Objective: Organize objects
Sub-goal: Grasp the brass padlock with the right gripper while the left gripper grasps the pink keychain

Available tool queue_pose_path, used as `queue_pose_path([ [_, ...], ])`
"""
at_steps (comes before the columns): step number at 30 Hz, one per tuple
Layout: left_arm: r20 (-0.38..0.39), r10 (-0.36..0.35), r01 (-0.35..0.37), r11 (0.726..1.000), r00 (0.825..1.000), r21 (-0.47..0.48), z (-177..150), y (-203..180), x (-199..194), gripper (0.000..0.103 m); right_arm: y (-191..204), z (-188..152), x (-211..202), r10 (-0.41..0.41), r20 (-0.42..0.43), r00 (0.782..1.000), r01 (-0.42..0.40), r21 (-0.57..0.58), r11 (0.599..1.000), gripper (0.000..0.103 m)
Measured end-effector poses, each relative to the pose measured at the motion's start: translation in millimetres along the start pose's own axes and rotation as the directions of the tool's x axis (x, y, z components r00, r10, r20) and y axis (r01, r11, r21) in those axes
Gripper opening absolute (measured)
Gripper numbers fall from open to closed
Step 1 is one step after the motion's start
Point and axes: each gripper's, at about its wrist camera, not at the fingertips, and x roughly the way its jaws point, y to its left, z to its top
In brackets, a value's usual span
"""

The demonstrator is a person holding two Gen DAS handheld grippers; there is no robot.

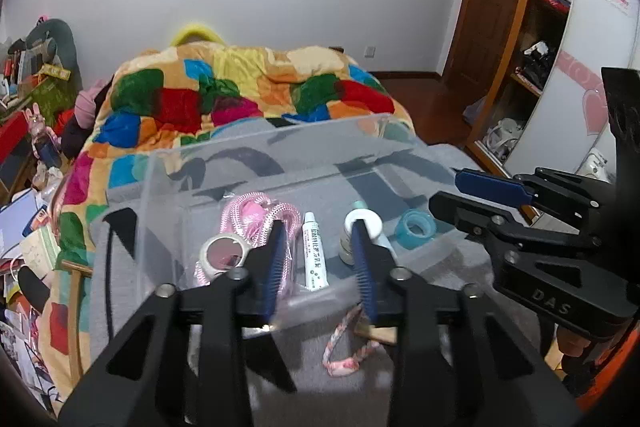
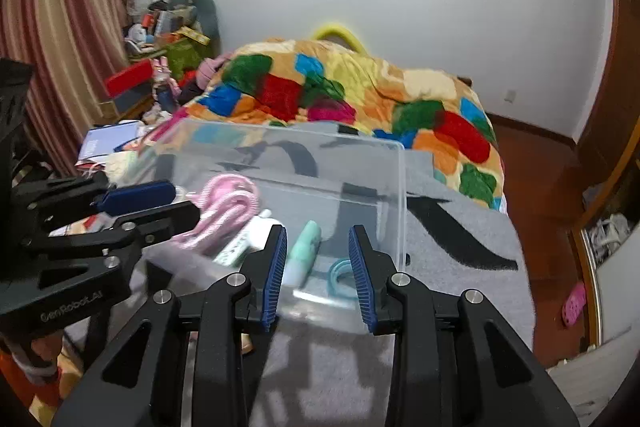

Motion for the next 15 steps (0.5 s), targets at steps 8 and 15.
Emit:
queue_pose_path([
  [8, 0.011, -0.017, 0.017, 1.0, 1.0, -0.009, -26.1, 9.4, -28.5, 0.045, 24.5, -29.4, -24.7, 0.087, 0.0, 0.996, -0.087, -0.052, 0.995, 0.03],
  [15, -0.089, -0.006, 0.005, 1.0, 0.996, -0.011, -64.4, 23.5, -18.9, 0.045, 41.9, -61.2, 12.0, 0.12, -0.13, 0.984, -0.129, -0.07, 0.989, 0.03],
])
